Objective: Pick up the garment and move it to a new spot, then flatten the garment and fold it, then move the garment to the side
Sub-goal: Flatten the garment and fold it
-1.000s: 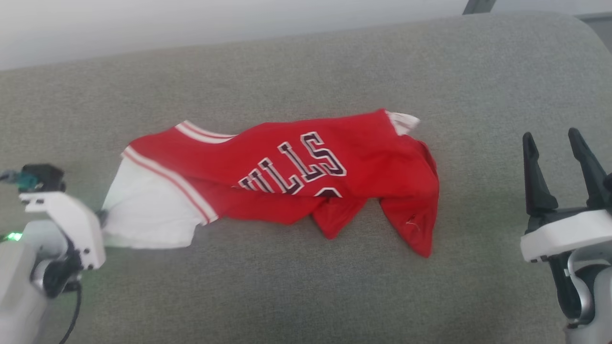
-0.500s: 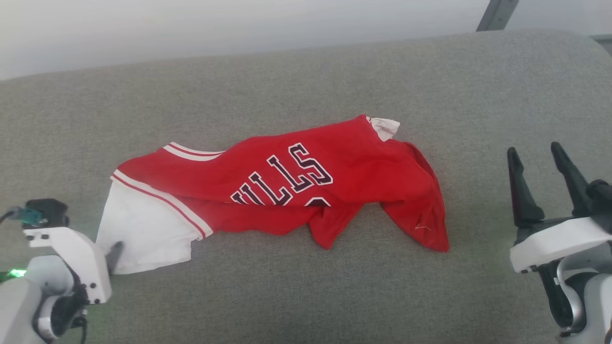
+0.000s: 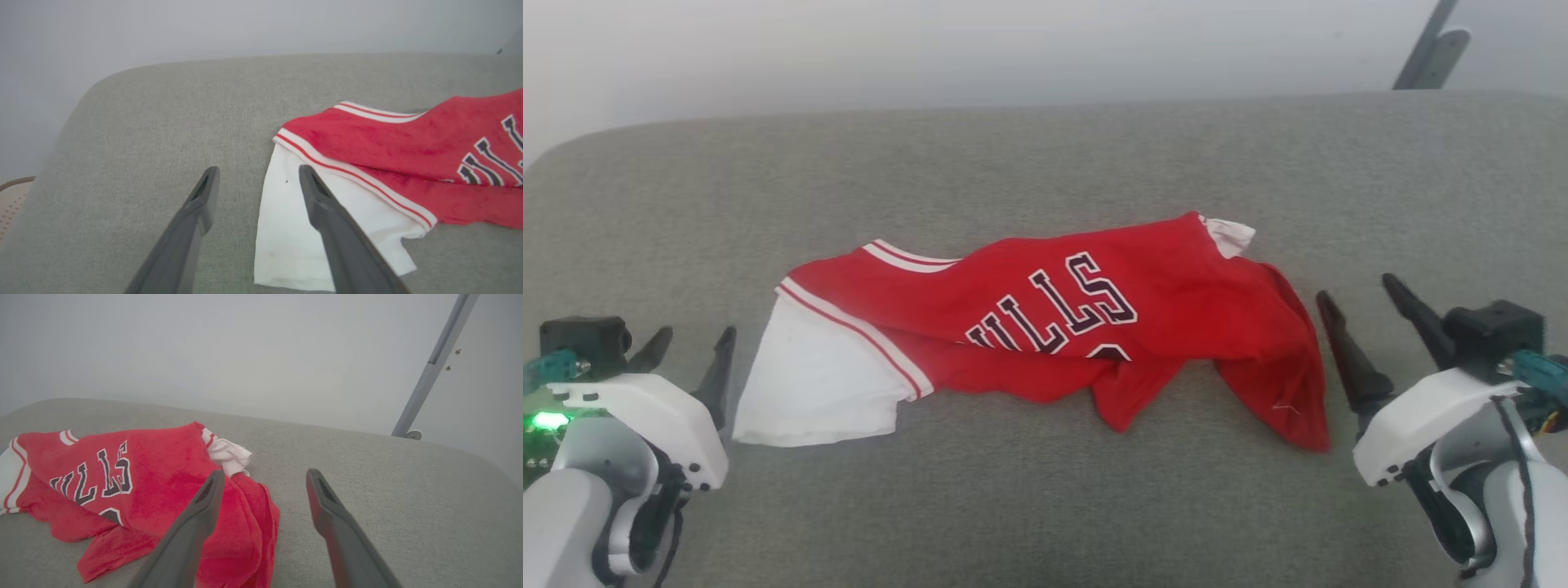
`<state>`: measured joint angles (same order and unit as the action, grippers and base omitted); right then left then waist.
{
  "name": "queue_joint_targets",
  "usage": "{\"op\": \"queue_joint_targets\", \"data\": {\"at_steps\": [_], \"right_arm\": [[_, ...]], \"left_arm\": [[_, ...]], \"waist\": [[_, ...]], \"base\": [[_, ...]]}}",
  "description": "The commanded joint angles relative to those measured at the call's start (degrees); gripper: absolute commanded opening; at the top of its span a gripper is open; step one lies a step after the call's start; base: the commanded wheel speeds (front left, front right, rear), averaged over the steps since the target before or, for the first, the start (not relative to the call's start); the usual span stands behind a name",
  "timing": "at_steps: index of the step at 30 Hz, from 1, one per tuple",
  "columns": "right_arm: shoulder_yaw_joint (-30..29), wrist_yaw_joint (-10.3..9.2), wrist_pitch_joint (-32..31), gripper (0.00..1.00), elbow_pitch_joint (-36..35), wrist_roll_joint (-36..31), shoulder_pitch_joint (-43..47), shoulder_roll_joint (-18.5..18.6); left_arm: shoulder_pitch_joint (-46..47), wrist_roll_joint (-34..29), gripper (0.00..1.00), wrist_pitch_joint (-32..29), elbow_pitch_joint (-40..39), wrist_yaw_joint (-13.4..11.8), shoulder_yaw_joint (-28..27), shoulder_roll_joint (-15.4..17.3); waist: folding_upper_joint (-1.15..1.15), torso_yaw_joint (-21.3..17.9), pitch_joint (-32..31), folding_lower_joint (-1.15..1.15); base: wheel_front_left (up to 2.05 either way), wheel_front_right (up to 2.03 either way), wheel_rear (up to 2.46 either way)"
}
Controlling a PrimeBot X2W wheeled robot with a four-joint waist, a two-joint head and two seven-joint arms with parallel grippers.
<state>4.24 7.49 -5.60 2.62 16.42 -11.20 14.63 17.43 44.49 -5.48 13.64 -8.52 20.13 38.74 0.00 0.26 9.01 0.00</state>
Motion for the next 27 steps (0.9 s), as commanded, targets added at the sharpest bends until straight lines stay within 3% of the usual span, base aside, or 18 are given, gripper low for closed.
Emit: {"op": "queue_joint_targets", "data": {"at_steps": [1, 15, 27], "right_arm": [[0.5, 0.00, -0.3, 1.00, 0.4, 0.4, -0.8, 0.4], [7.2, 0.00, -6.5, 1.00, 5.2, 4.9, -6.9, 5.1], [18.5, -0.01, -19.5, 1.00, 3.1, 15.6, -6.8, 10.2]], "left_arm": [[-0.9, -0.9, 1.00, 0.9, -0.5, -0.5, -0.2, -0.4], [-6.8, -3.4, 1.00, 15.0, -7.6, -4.4, -1.8, -5.0], [-7.4, -2.8, 1.00, 19.3, -6.0, -2.8, -2.2, -8.3]], "waist": [[0.00, 0.7, -0.2, 0.00], [0.00, 7.1, 1.0, 0.00], [0.00, 10.7, 2.8, 0.00]], "base": [[0.00, 0.00, 0.00], [0.00, 0.00, 0.00], [0.00, 0.00, 0.00]]}}
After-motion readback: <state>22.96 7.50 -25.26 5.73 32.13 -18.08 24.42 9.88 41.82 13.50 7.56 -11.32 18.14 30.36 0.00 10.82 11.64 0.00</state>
